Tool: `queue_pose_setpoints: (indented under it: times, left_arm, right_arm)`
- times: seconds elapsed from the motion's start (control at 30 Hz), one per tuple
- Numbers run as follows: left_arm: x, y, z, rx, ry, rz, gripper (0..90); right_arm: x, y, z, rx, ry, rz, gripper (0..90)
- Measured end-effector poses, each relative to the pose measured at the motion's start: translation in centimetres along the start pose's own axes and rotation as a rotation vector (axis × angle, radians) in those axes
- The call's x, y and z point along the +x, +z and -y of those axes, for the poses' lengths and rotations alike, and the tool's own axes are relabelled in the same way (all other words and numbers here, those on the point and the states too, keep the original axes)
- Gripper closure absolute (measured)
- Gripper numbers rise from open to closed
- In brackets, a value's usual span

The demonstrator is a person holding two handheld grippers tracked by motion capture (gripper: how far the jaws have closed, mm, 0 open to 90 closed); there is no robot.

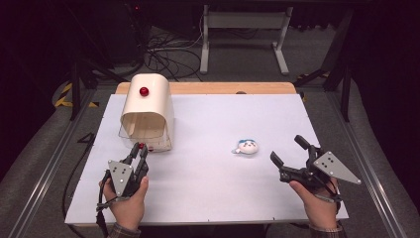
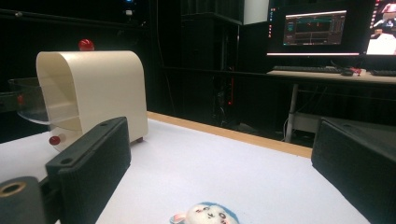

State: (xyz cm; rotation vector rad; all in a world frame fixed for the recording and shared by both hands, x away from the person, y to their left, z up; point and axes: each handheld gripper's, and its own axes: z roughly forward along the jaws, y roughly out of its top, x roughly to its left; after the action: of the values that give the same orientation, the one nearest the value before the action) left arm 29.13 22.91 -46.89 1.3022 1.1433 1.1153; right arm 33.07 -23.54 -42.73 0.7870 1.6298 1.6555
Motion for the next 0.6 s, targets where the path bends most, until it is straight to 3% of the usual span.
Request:
queue_pose_setpoints:
  times: [0.27, 0.4, 0.6]
  left_arm:
    - [0.11, -0.01, 0.04, -0.008, 0.009, 0.011, 72.8]
    - [0.19, -0.03, -0.15, -0.011, 0.016, 0.011, 58.2]
    - [0.21, -0.03, -0.05, -0.008, 0.032, 0.000, 56.8]
  right_arm:
    - [0.03, 0.07, 0.08, 0.006, -0.001, -0.008, 6.0]
    - [-0.03, 0.06, 0.08, 0.004, -0.001, -0.006, 5.9]
    - [-0.09, 0.04, 0.07, 0.001, -0.002, -0.004, 5.8]
